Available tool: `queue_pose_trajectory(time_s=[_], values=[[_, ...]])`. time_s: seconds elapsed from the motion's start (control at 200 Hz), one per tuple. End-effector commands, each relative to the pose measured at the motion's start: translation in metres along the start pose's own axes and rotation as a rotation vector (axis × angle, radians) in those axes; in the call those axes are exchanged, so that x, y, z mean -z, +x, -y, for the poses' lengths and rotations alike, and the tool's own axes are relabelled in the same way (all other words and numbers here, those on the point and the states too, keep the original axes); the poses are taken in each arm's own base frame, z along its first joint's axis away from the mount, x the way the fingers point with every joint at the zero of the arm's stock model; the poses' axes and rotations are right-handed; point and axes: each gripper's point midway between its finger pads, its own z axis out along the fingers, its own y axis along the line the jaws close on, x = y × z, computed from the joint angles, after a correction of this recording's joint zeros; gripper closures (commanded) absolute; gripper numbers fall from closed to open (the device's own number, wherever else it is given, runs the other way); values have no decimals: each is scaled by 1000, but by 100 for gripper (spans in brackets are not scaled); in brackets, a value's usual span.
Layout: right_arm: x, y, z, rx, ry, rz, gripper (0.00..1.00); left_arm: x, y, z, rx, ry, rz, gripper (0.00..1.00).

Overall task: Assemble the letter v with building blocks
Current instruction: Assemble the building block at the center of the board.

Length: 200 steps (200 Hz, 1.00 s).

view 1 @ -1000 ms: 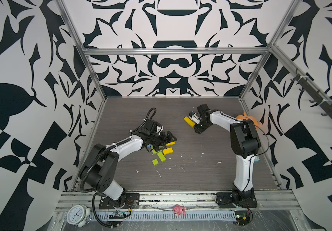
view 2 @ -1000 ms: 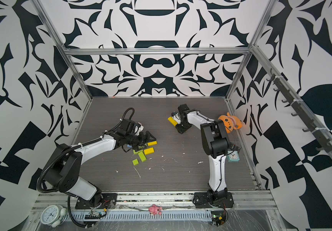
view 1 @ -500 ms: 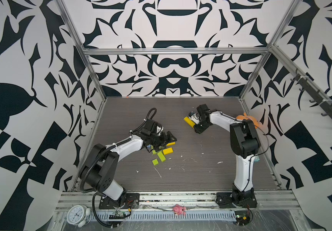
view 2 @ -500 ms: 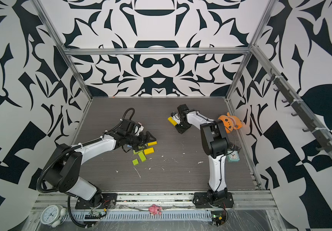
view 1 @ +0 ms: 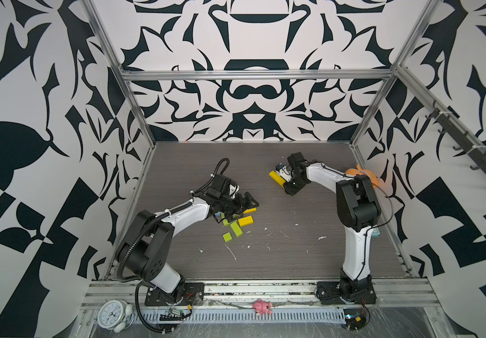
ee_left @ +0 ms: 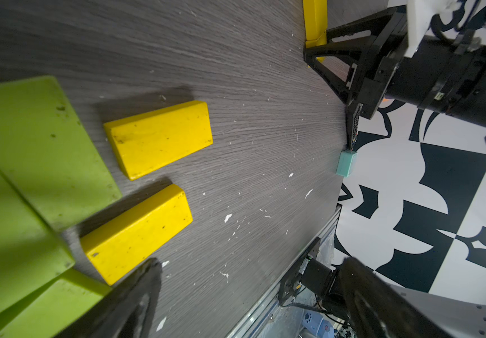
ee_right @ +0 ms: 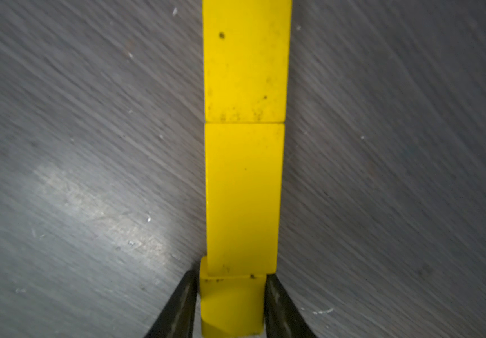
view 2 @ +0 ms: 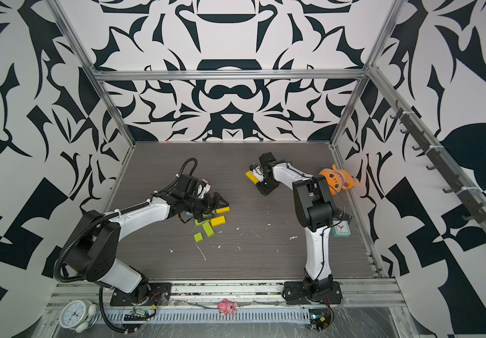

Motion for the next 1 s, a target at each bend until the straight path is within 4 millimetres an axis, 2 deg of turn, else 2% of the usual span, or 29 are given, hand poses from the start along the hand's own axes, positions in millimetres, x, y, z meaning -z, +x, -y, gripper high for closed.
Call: queue_pose_trajectory(time_s=[0.0,0.535,0.82,0.995], values=[[-11,7,2,10,18,-39,58,1,-1,3,-1,-8,2,1],[3,4,4,3,31,-4,44,3,3,5,-5,-11,7,1],[5,6,5,1,42,-4,42,4,3,6,-7,-10,9,1],[19,-1,5,-14,44,38,40,5,3,7,-12,-14,10,1]])
